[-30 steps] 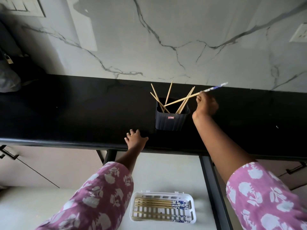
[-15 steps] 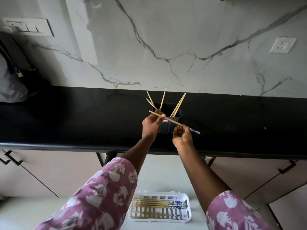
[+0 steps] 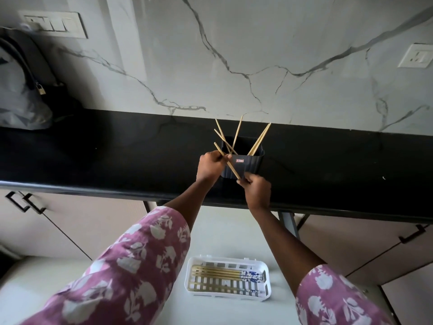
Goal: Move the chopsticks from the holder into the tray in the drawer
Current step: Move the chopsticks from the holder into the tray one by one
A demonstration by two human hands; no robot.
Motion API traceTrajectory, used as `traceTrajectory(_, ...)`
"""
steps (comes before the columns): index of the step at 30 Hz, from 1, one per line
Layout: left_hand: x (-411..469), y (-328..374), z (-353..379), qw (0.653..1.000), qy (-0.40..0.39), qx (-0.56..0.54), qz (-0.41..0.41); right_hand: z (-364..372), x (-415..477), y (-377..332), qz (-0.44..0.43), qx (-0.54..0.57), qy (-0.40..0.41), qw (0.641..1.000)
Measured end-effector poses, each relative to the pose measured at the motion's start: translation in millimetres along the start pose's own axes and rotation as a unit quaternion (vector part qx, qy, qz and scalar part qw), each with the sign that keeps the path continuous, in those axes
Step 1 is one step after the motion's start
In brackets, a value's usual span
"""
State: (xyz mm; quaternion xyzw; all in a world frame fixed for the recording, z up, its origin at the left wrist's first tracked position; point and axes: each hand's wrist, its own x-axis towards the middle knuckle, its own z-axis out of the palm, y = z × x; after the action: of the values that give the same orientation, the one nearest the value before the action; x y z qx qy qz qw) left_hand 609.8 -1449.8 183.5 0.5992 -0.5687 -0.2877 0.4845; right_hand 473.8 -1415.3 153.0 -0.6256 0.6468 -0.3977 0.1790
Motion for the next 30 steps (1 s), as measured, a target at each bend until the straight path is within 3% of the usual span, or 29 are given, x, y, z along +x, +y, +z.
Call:
traceTrajectory(4, -7.3, -18.7, -1.6, 0.999, -0.024, -0.03, -0.034, 17.3, -5.6, 1.1, -0.036, -0.044, -0.051, 0.997)
traceTrajectory(9, -7.2, -57.0, -13.3, 0.991, -0.066, -0.025, -0.111, 33.1, -20.9, 15.7, 0.012, -0.017, -0.106, 0.994)
traceTrajectory(13, 1.3, -93.8, -24.0, 0.959, -0.119, 0.151, -0.208, 43.0, -42.3, 40.3, 0.082, -0.002, -0.185, 0.979)
traceTrajectory(18, 13.4, -131.6, -44.2, 0.893, -0.167, 0.35, -0.228, 54.6, -80.0, 76.3, 0.118, -0.035, -0.293, 0.948)
traceTrajectory(23, 15.6, -140.0, -43.3, 0.861, -0.192, 0.361, -0.302, 69.6, -128.2, 108.0, 0.042, -0.167, -0.401, 0.9)
traceTrajectory(25, 14.3, -138.2, -37.1, 0.852, -0.194, 0.374, -0.31, 73.5, -139.5, 119.2, 0.049, -0.195, -0.43, 0.88)
traceTrajectory(28, 14.8, -141.5, -33.0, 0.846, -0.194, 0.391, -0.307, 80.7, -148.6, 131.0, 0.072, -0.197, -0.422, 0.882)
traceTrajectory(30, 17.0, -143.7, -32.8, 0.841, -0.199, 0.397, -0.309, 82.3, -150.4, 131.4, -0.023, -0.256, -0.394, 0.882)
